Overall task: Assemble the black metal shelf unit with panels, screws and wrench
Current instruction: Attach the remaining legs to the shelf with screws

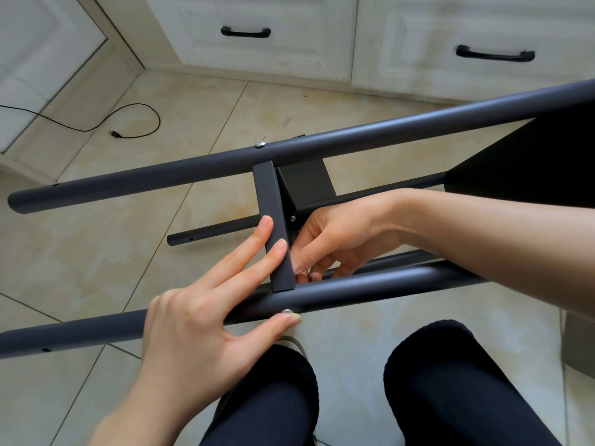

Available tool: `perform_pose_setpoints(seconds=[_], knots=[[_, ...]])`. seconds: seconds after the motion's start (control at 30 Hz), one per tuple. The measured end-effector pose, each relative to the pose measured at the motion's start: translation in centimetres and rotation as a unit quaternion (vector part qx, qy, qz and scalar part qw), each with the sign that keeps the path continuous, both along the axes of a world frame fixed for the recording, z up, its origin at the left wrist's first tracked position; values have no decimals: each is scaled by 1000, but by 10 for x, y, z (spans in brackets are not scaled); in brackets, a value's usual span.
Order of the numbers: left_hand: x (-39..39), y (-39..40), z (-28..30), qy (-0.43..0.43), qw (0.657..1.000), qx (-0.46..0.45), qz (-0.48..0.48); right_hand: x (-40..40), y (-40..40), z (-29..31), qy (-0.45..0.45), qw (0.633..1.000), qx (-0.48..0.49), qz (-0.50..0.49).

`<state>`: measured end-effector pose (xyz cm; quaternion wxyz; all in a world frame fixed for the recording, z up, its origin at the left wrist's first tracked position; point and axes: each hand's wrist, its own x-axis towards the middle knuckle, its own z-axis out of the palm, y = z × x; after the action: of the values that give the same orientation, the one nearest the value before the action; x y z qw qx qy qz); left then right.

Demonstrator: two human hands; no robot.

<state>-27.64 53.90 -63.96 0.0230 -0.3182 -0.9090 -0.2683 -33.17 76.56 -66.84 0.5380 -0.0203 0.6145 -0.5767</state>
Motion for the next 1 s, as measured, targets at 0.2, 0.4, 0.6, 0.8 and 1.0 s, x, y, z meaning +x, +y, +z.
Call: perform_pose_setpoints(seconds=[0.2,0.4,0.6,0.8,1.0], knots=[[0,0,-1,0,1000,-3,-2,0,-5,-2,17,999,30,5],[1,0,-1,1,1000,2,1,0,1,-2,-14,1000,-14,-6],[1,0,0,1,1000,5,3,-1,-3,-4,5,1000,19,0],[2,0,-1,2,1000,4,1,2,0,-5,-4,1000,-13,-8],[1,0,-1,-1,1000,4,1,1,-5,-5,11,999,30,-5]])
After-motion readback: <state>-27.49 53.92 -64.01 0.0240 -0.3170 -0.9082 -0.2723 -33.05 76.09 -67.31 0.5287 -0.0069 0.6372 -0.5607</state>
